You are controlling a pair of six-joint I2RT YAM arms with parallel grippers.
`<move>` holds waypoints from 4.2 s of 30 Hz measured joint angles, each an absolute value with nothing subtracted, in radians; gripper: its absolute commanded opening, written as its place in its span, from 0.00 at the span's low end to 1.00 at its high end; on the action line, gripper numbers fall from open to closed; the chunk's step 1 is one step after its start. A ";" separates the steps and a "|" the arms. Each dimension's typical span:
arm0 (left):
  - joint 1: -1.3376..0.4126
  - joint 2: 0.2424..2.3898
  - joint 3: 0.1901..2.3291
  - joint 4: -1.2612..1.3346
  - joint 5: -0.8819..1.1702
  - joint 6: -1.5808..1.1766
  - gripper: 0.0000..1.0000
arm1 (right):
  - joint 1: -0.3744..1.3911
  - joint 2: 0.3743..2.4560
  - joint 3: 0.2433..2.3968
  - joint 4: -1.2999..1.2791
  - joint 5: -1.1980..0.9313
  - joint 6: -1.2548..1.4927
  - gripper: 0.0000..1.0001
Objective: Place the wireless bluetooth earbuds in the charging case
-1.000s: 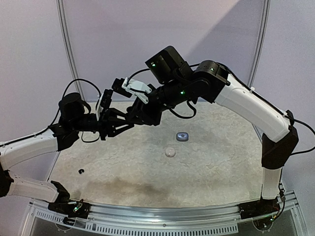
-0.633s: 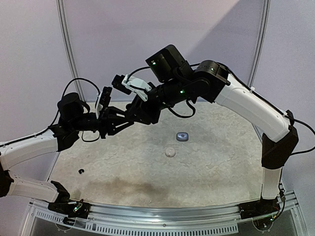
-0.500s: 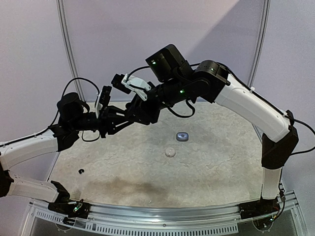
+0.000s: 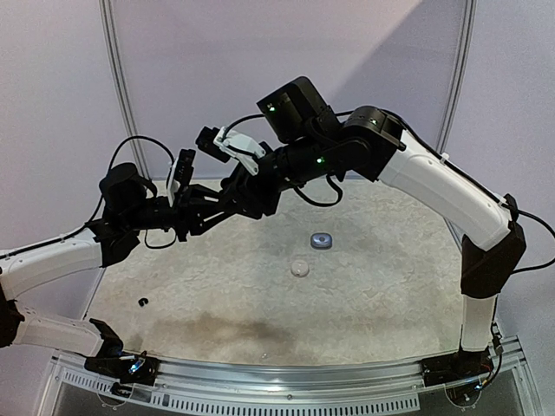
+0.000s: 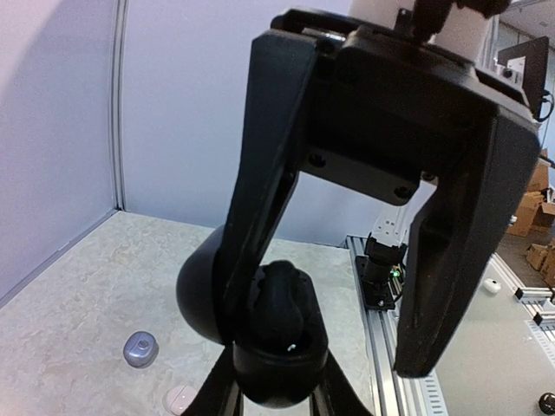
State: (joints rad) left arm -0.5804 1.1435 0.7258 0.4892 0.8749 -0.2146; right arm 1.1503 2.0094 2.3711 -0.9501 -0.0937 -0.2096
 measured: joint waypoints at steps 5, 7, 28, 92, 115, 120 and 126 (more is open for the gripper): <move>-0.580 1.143 0.725 0.494 0.879 -0.214 0.00 | 1.132 2.008 2.371 -0.946 -0.138 -0.176 0.38; -0.580 1.143 0.725 0.497 0.880 -0.214 0.00 | 1.123 2.006 2.369 -0.941 -0.157 -0.155 0.37; -0.580 1.143 0.725 0.496 0.883 -0.210 0.00 | 1.069 1.988 2.329 -0.917 -0.282 -0.038 0.27; -0.579 1.143 0.725 0.512 0.878 -0.194 0.00 | 1.026 1.971 2.296 -0.852 -0.382 0.106 0.06; -0.580 1.143 0.732 0.410 0.927 0.055 0.00 | 1.137 1.998 2.371 -1.007 -0.131 -0.295 0.00; -0.580 1.144 0.732 0.379 0.909 0.109 0.00 | 1.165 2.008 2.374 -1.015 -0.031 -0.351 0.00; -0.580 1.145 0.732 0.376 0.882 0.147 0.00 | 1.179 2.019 2.386 -1.019 0.022 -0.412 0.04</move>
State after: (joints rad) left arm -0.5797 1.1446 0.7322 0.3756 0.8822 0.1471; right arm 1.1790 2.0190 2.3856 -1.0195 0.0216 -0.4118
